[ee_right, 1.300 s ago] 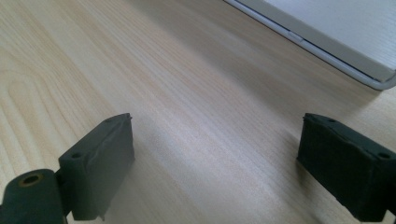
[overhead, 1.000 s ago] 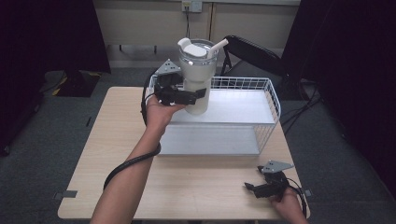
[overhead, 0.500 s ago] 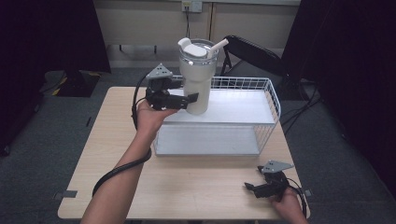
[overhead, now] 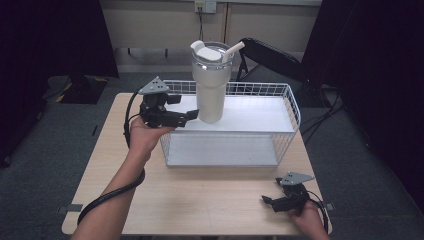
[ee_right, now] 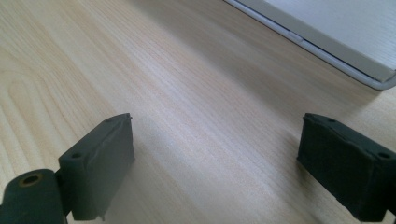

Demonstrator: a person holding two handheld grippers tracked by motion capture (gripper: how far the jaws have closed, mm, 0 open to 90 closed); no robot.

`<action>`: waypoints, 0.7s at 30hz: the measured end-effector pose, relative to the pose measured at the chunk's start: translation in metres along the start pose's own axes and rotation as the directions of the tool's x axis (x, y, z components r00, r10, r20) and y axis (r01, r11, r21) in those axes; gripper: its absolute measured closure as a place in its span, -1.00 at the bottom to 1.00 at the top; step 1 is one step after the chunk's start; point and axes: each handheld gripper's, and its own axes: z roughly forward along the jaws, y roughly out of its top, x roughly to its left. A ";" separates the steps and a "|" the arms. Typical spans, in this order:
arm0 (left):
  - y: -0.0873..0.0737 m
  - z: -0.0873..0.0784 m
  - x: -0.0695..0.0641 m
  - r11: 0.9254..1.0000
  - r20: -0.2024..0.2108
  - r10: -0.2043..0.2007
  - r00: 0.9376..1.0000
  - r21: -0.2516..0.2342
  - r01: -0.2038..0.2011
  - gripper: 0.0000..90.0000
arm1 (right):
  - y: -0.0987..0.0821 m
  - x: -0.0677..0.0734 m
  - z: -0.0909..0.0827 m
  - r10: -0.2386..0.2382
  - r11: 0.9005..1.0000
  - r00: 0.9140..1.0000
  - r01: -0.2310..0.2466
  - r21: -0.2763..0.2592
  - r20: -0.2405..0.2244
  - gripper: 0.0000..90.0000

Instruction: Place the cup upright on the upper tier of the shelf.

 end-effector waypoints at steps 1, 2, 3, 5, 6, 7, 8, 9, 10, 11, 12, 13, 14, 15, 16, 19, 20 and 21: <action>-0.001 -0.003 0.000 1.000 0.004 -0.002 1.000 -0.005 0.002 -0.64 | 0.000 0.000 0.000 0.000 1.000 1.000 0.000 0.000 0.000 -0.78; -0.003 -0.008 0.000 1.000 0.001 -0.001 1.000 0.000 0.001 -0.64 | 0.000 0.000 0.000 0.000 1.000 1.000 0.000 0.000 0.000 -0.78; -0.003 -0.008 0.000 1.000 0.001 -0.001 1.000 0.000 0.001 -0.64 | 0.000 0.000 0.000 0.000 1.000 1.000 0.000 0.000 0.000 -0.78; -0.007 -0.014 0.000 1.000 0.003 0.000 1.000 0.005 0.000 -0.64 | 0.000 0.000 0.000 0.000 1.000 1.000 0.000 0.000 0.000 -0.78; -0.008 -0.016 -0.001 1.000 0.004 -0.003 1.000 0.003 0.003 -0.64 | 0.000 0.000 0.000 0.000 1.000 1.000 0.000 0.000 0.000 -0.78; -0.008 -0.016 -0.001 1.000 0.004 -0.003 1.000 0.003 0.003 -0.64 | 0.000 0.000 0.000 0.000 1.000 1.000 0.000 0.000 0.000 -0.78; -0.011 -0.021 -0.001 1.000 0.004 -0.005 1.000 0.001 0.005 -0.64 | 0.000 0.000 0.000 0.000 1.000 1.000 0.000 0.000 0.000 -0.78; -0.011 -0.021 -0.001 1.000 0.004 -0.005 1.000 0.001 0.005 -0.64 | 0.000 0.000 0.000 0.000 1.000 1.000 0.000 0.000 0.000 -0.78; -0.014 -0.026 -0.001 1.000 0.004 0.000 1.000 -0.004 0.000 -0.64 | 0.000 0.000 0.000 0.002 1.000 1.000 -0.002 0.002 -0.001 -0.78; -0.014 -0.026 -0.001 1.000 0.004 0.000 1.000 -0.004 0.000 -0.64 | 0.000 0.000 0.000 0.002 1.000 1.000 -0.002 0.002 -0.001 -0.78; -0.015 -0.028 -0.001 1.000 0.005 -0.002 1.000 -0.002 0.002 -0.64 | 0.000 0.000 0.000 0.002 1.000 1.000 -0.002 0.002 -0.001 -0.78; -0.017 -0.030 -0.001 1.000 -0.001 0.001 1.000 -0.002 -0.001 -0.64 | 0.000 0.000 0.000 0.002 1.000 1.000 -0.002 0.002 -0.001 -0.78; -0.018 -0.032 -0.001 1.000 -0.001 -0.003 1.000 -0.002 0.003 -0.64 | 0.000 0.000 0.000 0.001 1.000 1.000 -0.001 0.003 -0.002 -0.78; -0.019 -0.035 -0.001 1.000 0.002 -0.001 1.000 -0.004 0.001 -0.64 | 0.000 0.000 0.000 0.001 1.000 1.000 -0.001 0.003 -0.002 -0.78; -0.022 -0.040 -0.001 1.000 -0.001 -0.006 1.000 -0.013 0.006 -0.64 | 0.000 0.000 0.000 0.000 1.000 1.000 0.000 0.002 -0.002 -0.78; -0.023 -0.045 -0.001 1.000 -0.002 -0.010 1.000 -0.023 0.010 -0.64 | 0.000 0.000 0.000 0.001 1.000 1.000 -0.001 0.002 -0.002 -0.78; -0.024 -0.048 -0.001 1.000 -0.003 -0.006 1.000 -0.020 0.006 -0.64 | 0.000 0.000 0.000 0.001 1.000 1.000 -0.001 0.002 -0.001 -0.78; -0.025 -0.050 0.000 1.000 -0.001 -0.007 1.000 -0.017 0.007 -0.65 | 0.000 0.000 0.000 0.001 1.000 1.000 -0.001 0.003 -0.001 -0.78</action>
